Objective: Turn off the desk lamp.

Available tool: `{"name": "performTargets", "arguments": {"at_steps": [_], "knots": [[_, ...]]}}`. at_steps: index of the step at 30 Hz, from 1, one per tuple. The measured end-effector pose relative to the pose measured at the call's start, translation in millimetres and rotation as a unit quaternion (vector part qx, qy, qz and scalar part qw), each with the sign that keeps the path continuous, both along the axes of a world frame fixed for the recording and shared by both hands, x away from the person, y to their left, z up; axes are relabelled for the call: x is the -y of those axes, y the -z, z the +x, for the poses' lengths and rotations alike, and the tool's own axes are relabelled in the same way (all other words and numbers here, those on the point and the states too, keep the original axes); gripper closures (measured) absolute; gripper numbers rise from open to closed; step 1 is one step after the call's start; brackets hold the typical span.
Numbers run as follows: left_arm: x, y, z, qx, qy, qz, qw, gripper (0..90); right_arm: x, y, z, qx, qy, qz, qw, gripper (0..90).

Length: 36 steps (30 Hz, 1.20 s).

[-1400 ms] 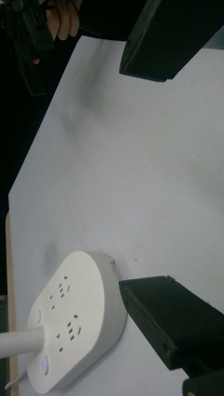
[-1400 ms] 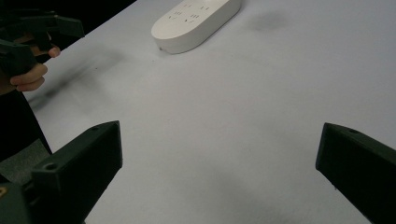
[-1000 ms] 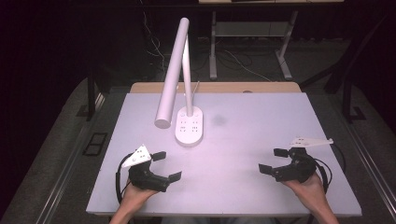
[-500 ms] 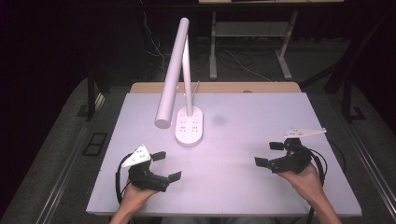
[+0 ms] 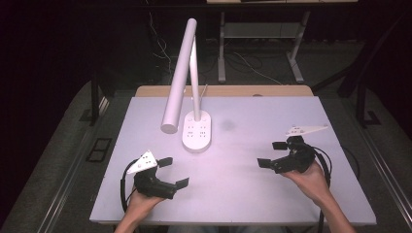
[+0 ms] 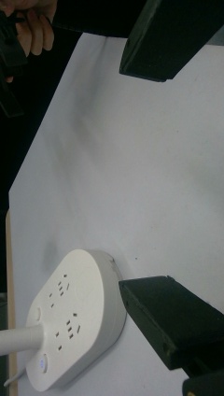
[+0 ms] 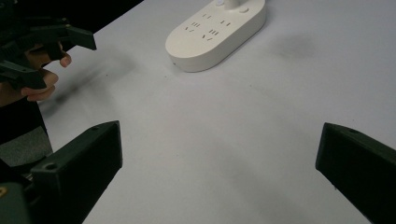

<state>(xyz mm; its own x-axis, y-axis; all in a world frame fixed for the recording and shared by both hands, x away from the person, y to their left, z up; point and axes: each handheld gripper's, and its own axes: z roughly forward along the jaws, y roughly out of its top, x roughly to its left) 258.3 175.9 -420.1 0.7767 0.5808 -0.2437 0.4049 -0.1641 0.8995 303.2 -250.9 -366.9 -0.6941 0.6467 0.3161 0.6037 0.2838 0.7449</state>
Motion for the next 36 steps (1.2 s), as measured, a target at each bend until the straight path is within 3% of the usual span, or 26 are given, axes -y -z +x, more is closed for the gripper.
{"name": "performTargets", "arguments": {"at_steps": [36], "knots": [[-1.6, 0.3, 0.4, 0.000, -0.005, -0.004, 1.0000, 0.0, -63.1, -26.1, 58.4, 0.007, -0.039, -0.021, 0.9990, 0.4]]}}
